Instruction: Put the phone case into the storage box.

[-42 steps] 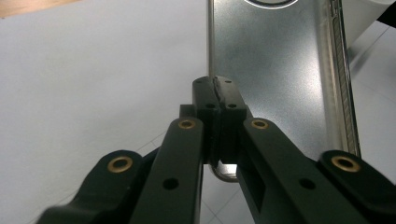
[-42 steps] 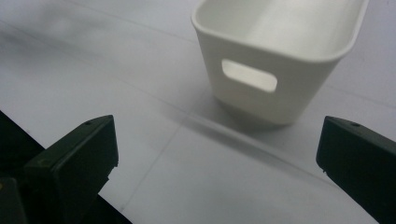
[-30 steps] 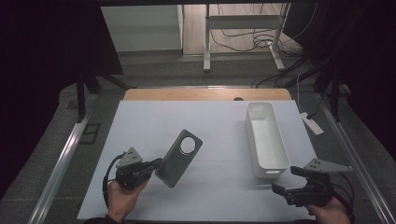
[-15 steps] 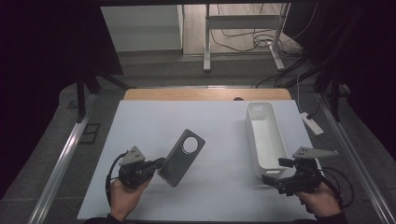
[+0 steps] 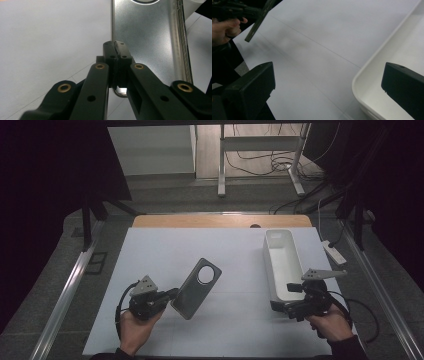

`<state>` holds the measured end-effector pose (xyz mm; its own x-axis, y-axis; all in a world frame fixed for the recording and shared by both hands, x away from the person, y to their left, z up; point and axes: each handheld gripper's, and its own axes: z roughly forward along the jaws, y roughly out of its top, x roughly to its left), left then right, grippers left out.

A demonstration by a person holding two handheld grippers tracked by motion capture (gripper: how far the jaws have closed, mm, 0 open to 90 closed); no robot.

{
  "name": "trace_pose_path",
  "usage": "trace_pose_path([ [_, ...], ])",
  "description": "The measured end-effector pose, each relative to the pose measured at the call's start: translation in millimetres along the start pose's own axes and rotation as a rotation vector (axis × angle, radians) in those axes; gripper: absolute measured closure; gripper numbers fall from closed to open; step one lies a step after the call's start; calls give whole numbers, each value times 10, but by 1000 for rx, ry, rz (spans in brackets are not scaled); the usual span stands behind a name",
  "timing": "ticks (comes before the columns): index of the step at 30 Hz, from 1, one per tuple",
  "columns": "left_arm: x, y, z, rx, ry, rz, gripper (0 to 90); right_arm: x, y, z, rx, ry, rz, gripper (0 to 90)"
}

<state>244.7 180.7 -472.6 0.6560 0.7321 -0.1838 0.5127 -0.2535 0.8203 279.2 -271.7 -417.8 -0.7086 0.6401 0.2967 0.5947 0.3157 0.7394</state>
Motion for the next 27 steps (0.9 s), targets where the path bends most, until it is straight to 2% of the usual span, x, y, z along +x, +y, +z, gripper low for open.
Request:
trace_pose_path([
  [4,1,9,3,0,-1,3,892,13,52,85,-16,35,11,0],
  [9,7,22,10,-4,-3,5,892,49,81,188,-8,31,-6,0],
  [27,-22,85,120,-3,-22,18,892,201,133,525,7,87,-11,0],
])
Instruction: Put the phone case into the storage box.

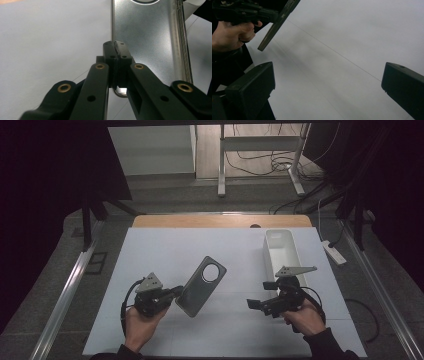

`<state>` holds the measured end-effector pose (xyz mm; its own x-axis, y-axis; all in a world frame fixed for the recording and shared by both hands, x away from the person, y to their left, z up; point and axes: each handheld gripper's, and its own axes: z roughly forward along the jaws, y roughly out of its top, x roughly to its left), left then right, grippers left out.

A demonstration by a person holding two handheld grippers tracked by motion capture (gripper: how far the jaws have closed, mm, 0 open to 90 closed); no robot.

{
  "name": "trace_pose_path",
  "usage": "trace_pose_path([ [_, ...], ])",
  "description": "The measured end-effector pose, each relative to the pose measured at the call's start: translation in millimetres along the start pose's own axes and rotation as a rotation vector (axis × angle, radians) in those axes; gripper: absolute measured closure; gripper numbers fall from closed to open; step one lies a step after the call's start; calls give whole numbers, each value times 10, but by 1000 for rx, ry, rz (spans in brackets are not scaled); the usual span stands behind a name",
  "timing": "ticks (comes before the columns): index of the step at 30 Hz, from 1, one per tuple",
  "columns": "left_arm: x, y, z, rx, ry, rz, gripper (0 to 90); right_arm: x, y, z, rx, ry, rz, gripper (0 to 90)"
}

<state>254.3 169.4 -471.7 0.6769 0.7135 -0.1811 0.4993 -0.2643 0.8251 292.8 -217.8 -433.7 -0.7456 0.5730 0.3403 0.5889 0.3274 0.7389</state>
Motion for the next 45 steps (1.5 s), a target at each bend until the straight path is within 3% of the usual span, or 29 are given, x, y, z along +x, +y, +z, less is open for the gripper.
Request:
trace_pose_path([
  [16,-71,34,121,7,-8,18,892,95,77,284,27,37,8,0],
  [45,-248,76,319,16,-15,58,892,193,180,609,38,95,46,0],
])
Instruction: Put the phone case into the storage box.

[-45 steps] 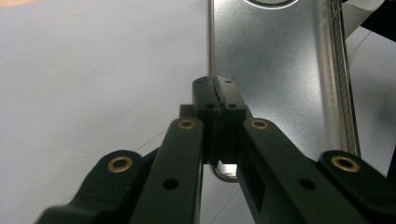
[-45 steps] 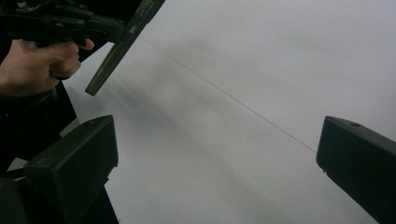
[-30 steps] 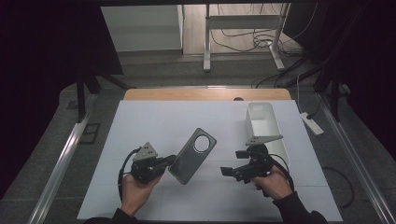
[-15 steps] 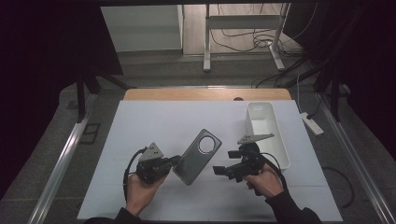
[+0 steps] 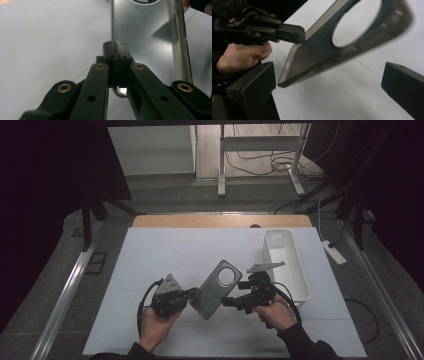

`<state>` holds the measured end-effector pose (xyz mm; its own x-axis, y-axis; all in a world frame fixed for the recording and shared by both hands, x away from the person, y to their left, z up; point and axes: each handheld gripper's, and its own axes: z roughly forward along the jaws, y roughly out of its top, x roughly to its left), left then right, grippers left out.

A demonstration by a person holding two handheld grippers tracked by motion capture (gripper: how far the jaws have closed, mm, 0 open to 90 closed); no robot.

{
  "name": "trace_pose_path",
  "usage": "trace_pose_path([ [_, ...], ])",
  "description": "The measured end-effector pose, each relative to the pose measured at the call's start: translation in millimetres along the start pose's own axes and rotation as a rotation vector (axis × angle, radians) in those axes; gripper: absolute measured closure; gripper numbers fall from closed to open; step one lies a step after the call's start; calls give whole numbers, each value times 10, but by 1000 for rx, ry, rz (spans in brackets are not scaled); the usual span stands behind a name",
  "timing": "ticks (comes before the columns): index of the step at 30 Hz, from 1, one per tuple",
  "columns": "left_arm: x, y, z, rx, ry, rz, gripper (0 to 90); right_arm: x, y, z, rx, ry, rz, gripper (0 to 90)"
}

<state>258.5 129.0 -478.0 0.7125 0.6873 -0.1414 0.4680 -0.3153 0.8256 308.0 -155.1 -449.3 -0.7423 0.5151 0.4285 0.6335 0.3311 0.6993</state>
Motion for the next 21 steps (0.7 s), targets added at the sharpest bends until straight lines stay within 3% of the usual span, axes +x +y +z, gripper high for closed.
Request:
trace_pose_path([
  [6,-43,10,23,-3,-9,3,892,25,23,76,0,-9,0,1],
  [17,-92,23,35,-15,-23,7,892,60,23,222,54,-13,1,6],
  [21,-95,22,34,-18,-21,8,892,44,27,233,44,11,39,6],
])
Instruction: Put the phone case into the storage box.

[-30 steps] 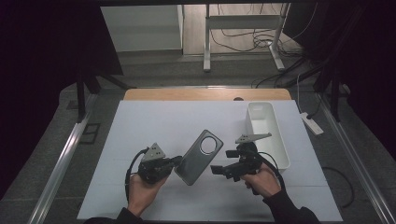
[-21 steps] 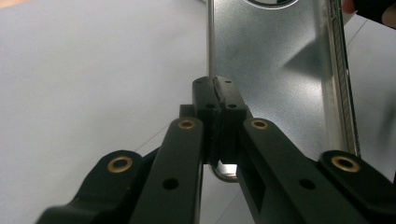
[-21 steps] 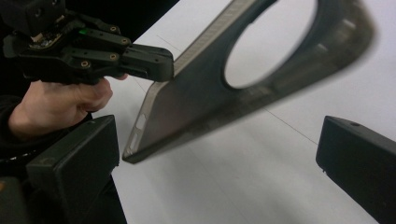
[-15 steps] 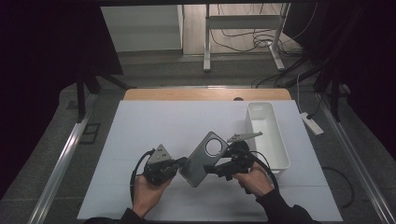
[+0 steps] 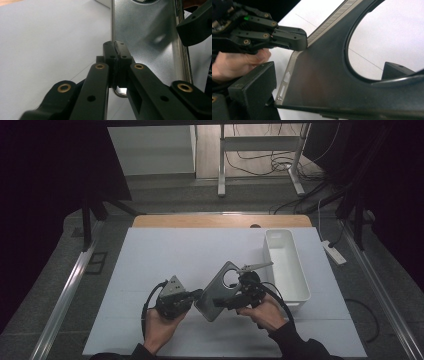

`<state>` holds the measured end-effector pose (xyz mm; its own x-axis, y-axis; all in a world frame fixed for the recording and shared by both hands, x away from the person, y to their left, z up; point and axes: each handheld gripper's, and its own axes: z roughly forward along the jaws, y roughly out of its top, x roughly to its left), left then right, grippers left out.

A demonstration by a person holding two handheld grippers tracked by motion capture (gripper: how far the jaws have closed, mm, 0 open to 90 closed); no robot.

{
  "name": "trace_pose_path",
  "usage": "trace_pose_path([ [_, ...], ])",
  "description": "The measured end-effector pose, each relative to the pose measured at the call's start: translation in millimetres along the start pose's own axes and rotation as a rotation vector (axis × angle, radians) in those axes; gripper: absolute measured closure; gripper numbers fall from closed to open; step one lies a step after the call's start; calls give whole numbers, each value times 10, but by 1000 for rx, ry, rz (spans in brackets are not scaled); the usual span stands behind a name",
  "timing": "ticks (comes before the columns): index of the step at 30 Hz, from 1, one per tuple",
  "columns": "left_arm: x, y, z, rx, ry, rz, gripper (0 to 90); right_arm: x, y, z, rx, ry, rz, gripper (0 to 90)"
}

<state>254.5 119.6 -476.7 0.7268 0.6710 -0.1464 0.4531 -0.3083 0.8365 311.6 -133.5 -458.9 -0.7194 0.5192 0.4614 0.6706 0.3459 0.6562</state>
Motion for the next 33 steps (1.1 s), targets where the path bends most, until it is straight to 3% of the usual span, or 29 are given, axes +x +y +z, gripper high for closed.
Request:
trace_pose_path([
  [3,-3,1,-4,-4,1,1,892,2,3,-5,-6,-2,6,71],
  [7,-17,-5,-12,-9,7,2,892,-4,2,-18,1,-1,20,283],
  [8,-17,-5,-12,-9,7,2,892,-4,2,-18,1,-1,20,283],
  [9,-24,-10,-13,-11,10,6,892,-11,2,-29,3,11,32,370],
  [10,-24,-10,-13,-11,10,6,892,-11,2,-29,3,11,32,370],
  [13,-39,-25,-6,-13,14,16,891,-14,0,-36,-4,39,45,505],
  [21,-53,-56,-2,-26,27,28,891,-40,-9,-25,-16,80,83,690],
  [33,-54,-72,6,-25,17,33,887,-99,-30,-25,-47,144,191,818],
])
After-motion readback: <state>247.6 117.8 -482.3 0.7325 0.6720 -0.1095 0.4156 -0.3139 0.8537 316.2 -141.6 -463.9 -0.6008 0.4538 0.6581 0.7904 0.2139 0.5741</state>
